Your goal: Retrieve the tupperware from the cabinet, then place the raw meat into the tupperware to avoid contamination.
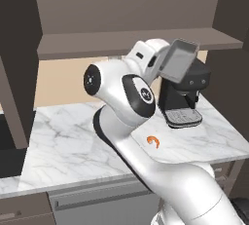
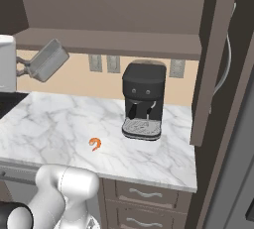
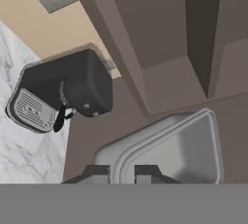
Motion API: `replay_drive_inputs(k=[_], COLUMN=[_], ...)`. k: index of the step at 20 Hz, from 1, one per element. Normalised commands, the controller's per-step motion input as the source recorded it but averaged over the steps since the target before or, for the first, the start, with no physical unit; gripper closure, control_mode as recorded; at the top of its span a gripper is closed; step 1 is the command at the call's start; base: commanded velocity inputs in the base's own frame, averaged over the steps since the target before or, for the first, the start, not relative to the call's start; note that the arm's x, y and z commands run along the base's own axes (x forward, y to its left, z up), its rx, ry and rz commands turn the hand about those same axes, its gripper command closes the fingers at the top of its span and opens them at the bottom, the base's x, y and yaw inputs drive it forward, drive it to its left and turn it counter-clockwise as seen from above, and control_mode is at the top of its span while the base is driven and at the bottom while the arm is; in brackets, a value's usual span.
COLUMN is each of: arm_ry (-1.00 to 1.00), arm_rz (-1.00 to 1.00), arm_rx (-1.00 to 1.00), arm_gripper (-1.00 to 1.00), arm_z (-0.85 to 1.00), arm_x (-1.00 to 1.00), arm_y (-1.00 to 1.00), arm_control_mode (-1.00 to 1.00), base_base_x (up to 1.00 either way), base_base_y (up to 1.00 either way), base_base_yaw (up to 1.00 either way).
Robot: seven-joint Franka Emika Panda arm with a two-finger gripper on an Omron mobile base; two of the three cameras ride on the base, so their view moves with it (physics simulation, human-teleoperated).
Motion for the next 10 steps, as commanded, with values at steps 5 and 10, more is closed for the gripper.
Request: replay_drive_inputs(k=[5,10], arm_ry=[0.00,0.00], arm_rz=[-0.04,-0.03], arm_rx=[0.00,0.00], arm_gripper=[1.00,1.00], arm_z=[-0.27,-0.30], arm_x=[-0.14,-0.17], arm_y=[0.14,0.16], arm_control_mode=[-1.00,-1.00], base_base_x=[0.00,0.00], base_base_y=[0.00,0.00], base_base_yaw=[0.00,0.00])
